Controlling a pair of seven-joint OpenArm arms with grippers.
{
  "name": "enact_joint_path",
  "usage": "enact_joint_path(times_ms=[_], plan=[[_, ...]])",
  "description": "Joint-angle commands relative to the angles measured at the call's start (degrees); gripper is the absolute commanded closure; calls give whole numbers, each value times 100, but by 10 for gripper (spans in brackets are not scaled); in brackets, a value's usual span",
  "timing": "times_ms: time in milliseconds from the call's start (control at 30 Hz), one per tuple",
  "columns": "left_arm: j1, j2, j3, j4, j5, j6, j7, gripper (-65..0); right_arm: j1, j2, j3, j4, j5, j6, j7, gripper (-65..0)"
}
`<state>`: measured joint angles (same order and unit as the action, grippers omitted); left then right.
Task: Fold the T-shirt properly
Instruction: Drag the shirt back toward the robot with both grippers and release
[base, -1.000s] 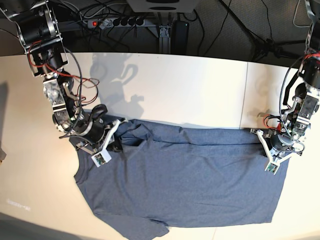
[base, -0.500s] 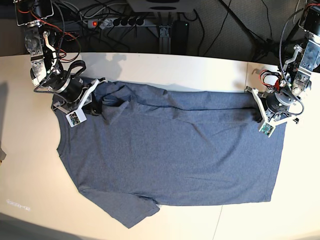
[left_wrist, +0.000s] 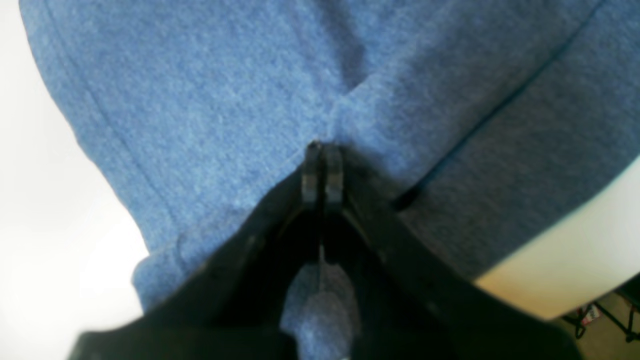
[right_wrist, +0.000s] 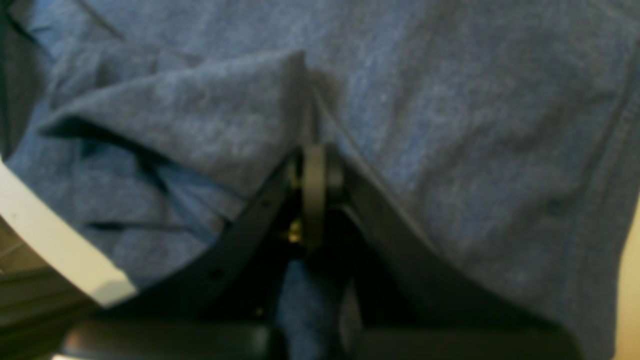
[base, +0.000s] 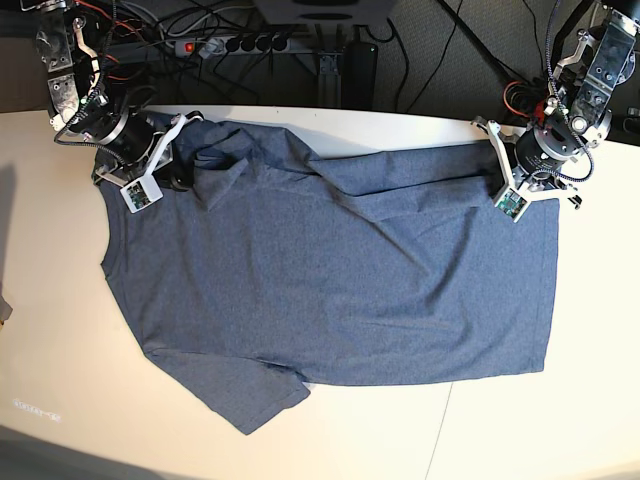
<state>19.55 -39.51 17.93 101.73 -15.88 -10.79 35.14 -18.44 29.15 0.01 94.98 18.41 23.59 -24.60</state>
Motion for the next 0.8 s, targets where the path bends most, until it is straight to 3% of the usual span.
enact_joint_path(times_ms=[0, 300, 500, 767], plan=[[46, -50, 2, 66, 4, -13, 136, 0, 13, 153, 96, 81, 0, -216, 31, 0], [50, -59, -411, 72, 114, -11, 144, 0, 13, 640, 151, 81, 2, -216, 35, 0], [50, -70, -918, 66, 116, -17, 332, 0, -4, 638, 153, 81, 7, -216, 33, 0], [179, -68, -944, 63, 136, -13, 350, 0, -33, 625, 153, 81, 7, -216, 33, 0]])
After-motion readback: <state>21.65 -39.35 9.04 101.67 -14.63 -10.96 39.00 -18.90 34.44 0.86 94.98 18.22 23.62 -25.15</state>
